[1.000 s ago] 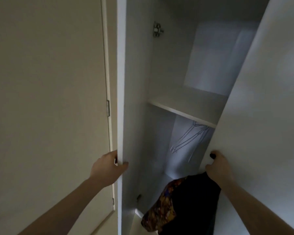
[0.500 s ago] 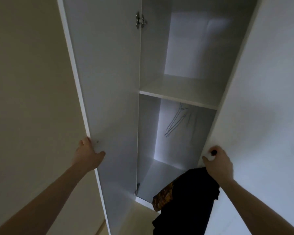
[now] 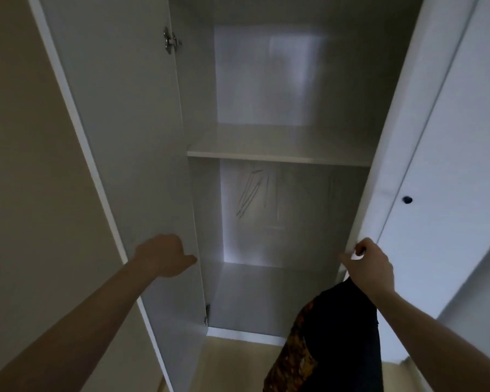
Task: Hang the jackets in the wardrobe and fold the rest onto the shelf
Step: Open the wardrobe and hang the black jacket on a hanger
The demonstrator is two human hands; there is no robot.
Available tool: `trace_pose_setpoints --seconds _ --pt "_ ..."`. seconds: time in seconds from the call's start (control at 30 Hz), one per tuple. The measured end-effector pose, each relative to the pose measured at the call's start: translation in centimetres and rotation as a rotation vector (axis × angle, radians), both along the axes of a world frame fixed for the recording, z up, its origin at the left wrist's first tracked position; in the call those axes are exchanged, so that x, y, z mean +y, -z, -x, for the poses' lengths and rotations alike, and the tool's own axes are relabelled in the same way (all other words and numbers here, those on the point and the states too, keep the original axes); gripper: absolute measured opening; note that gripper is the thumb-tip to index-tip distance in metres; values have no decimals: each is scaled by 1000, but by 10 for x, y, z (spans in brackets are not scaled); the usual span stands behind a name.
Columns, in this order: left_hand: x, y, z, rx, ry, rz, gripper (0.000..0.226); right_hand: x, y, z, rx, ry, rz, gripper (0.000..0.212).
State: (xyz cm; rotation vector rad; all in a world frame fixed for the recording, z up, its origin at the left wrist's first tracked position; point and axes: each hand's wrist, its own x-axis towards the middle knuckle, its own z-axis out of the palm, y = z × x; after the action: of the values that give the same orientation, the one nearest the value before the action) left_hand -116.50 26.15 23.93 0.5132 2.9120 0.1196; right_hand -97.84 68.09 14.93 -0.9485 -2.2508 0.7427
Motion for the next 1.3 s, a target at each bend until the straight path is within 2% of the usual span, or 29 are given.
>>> trace_pose_setpoints --seconds 0.2,0.33,0.53,0.7,0.83,0.93,1.07,1.23,1.3 --pt "102 -16 -66 -28 342 -206 37 24 -7 -54 -13 93 31 36" --pt "159 -22 -100 -17 490 -237 42 49 -8 -90 2 93 64 25" --pt "233 -17 -145 -51 579 -301 38 92 -10 -137 -55 70 8 21" --pt "270 -5 -175 -78 613 -329 38 111 -9 -174 -64 108 15 29" --pt "280 9 -188 -120 622 -349 35 97 4 -201 30 137 84 42" --pt "281 21 -195 -178 626 -361 34 78 6 -206 38 -9 116 41" --pt "278 44 -203 -300 673 -358 38 54 -19 -196 35 -273 194 42" --pt "266 85 -209 -454 706 -392 75 22 -64 -179 170 -528 396 43" --pt "257 97 -207 -494 682 -448 77 4 -78 -169 187 -597 430 39"
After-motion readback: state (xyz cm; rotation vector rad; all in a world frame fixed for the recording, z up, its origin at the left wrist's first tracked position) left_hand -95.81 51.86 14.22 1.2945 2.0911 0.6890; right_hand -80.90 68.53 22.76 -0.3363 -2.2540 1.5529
